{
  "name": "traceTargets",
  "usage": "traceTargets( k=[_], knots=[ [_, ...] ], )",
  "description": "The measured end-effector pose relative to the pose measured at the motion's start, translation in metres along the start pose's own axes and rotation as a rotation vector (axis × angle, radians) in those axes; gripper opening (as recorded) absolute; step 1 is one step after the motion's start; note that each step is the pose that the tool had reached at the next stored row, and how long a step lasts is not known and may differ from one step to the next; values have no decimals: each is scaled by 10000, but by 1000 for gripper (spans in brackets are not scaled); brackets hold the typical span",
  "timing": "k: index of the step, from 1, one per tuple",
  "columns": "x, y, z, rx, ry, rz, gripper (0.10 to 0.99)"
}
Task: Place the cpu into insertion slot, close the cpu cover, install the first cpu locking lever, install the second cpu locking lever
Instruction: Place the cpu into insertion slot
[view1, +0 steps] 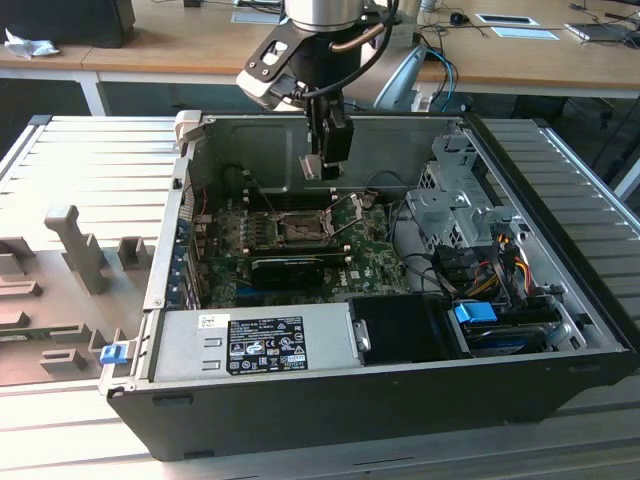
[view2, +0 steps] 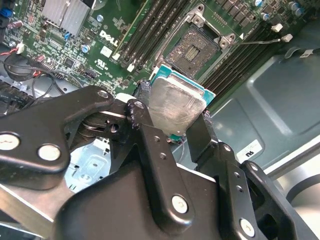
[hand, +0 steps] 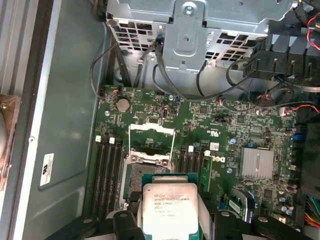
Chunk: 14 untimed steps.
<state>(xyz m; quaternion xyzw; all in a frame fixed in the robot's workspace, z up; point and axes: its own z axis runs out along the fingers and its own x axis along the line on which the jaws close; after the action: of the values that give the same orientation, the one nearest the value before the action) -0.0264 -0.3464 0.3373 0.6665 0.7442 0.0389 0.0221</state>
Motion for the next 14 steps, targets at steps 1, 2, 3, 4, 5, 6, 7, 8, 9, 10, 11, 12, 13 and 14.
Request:
traceTargets(
  k=[1, 2, 3, 4, 5, 6, 7, 8, 9, 10, 11, 12, 13, 14],
  knots=[
    [0, 0, 1, 0, -2, 18, 533],
    [0, -2, 3, -2, -5, 57, 533],
    [0, -3, 5, -2, -8, 98, 533],
    [0, -3, 6, -2, -10, 116, 533],
    [0, -4, 7, -3, -13, 148, 533],
    [0, -5, 9, -3, -16, 184, 533],
    [0, -6, 10, -4, -18, 201, 533],
    [0, -7, 11, -5, -19, 223, 533],
    [0, -7, 13, -4, -22, 252, 533],
    [1, -9, 15, -6, -25, 290, 533],
    [1, -10, 16, -6, -28, 314, 533],
    [1, -11, 16, -6, -30, 331, 533],
    [1, -16, 18, -7, -33, 377, 533],
    [1, -19, 19, -8, -37, 412, 533]
  ],
)
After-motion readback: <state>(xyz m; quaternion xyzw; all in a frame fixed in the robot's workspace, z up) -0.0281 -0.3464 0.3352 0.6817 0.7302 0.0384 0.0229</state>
